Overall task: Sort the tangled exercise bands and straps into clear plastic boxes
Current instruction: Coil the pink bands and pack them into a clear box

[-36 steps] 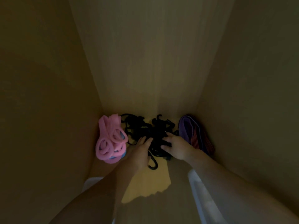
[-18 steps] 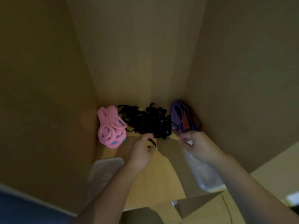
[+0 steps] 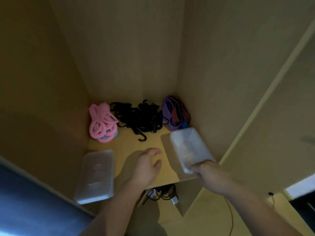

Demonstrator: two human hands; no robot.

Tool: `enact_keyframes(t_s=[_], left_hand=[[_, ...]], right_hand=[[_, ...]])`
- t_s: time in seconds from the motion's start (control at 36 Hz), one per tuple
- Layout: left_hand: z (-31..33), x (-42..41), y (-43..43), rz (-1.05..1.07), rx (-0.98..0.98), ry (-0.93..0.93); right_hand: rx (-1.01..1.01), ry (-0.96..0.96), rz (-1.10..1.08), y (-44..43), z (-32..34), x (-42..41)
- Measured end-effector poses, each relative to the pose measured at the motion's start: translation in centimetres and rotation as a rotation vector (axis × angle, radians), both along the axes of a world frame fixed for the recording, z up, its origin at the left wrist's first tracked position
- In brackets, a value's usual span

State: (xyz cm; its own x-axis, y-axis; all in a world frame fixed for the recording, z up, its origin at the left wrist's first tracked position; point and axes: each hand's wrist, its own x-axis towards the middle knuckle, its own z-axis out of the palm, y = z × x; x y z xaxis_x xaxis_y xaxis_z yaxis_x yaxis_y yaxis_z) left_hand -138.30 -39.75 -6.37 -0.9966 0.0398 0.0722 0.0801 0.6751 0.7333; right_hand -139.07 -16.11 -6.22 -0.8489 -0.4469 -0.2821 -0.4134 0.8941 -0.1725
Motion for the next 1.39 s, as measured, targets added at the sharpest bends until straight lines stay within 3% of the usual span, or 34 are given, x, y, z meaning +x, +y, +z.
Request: enact_keyframes(t_s=[0.19, 0.53, 0.67, 0.78, 0.97, 1.08, 1.14, 1.22, 1.31, 1.39], left_hand=[[-0.2, 3.3, 1.9, 0.169, 0.069, -0.012], [0.1, 6.2, 3.6, 0.263, 0.129, -0.119], [0.8, 6.0, 4.3, 0.272, 0.085, -0.126], [0.9, 5.8, 4.8, 0.276, 0.087, -0.114], [1.9, 4.5, 5.2, 0.313, 0.336, -0.096], [3.3, 3.4, 4.6, 0.393, 0.649, -0.130], [3.8, 3.1, 3.7, 0.428, 0.692, -0.156], [3.7, 3.0, 1.8, 0.467, 0.639, -0.176], [2.7, 2.7, -0.4, 0.516, 0.428, -0.151], [1.3, 2.5, -2.7, 0.534, 0.392, -0.211]], right_hand=[[-0.083, -0.123, 0.082, 0.4, 0.4, -0.2], [-0.116, 0.136, 0.117, 1.2, 0.8, -0.2], [-0.178, 0.019, 0.169, 1.9, 1.0, -0.3], [-0.208, 0.139, 0.218, 2.3, 0.8, -0.4], [-0.396, 0.496, 0.348, 1.5, 2.6, -0.4], [-0.461, 0.507, 0.476, -0.9, 3.7, -0.1], [-0.476, 0.497, 0.526, -2.7, 3.8, 0.3], [-0.468, 0.421, 0.574, -5.7, 3.4, 1.0], [-0.425, 0.351, 0.633, -7.8, 2.7, 1.0], [-0.425, 0.307, 0.532, -8.8, 2.3, 0.5]])
